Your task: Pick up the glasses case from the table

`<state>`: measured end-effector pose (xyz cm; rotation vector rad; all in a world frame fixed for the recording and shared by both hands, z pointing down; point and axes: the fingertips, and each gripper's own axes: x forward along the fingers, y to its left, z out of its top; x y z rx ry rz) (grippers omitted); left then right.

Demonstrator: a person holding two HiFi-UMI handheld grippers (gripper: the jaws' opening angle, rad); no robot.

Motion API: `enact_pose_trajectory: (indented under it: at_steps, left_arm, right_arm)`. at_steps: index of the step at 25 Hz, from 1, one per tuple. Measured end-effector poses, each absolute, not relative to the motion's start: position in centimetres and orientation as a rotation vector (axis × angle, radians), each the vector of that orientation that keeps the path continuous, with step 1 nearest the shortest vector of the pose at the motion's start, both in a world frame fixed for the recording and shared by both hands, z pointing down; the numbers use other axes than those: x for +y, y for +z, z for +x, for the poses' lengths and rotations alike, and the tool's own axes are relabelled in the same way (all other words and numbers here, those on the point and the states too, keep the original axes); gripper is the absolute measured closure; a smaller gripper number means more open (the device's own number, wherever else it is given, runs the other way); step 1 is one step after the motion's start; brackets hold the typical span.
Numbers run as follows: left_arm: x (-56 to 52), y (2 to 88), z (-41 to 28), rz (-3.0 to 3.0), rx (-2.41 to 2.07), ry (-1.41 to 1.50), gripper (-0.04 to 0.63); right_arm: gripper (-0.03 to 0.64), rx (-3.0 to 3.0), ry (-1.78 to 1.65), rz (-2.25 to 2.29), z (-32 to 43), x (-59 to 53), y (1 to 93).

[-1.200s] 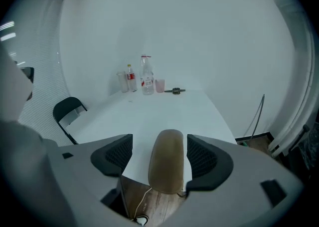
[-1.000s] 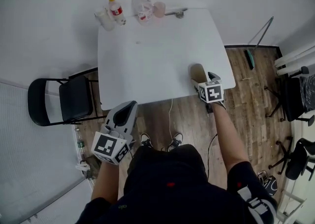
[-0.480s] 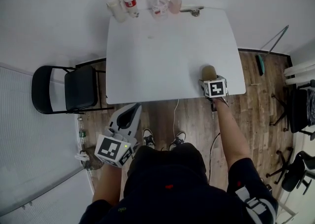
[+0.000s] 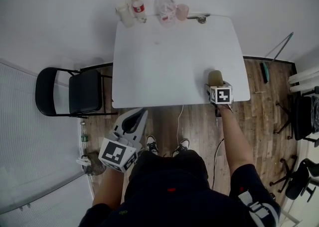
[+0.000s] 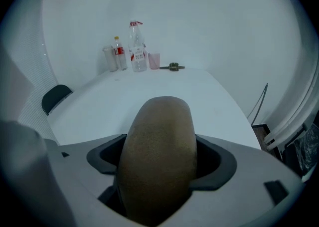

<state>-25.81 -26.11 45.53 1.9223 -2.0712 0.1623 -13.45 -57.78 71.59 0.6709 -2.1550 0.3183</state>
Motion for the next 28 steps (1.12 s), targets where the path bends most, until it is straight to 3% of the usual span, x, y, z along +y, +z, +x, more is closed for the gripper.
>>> enact_pose_trajectory:
  at_steps: [19,28]
  left_arm:
    - [-24.7,38.6,-27.9,2.081,-2.128,0.056,0.572]
    - [-24.2,34.7,-27.7,2.175,-2.166,0.009,0.572]
  right_arm:
    - [0.221,-2.906,0.105,0.733,-14.3,-45.2,39.9]
    - [0.221,-3.024,-0.089,0.740,-11.9,-39.6,33.1]
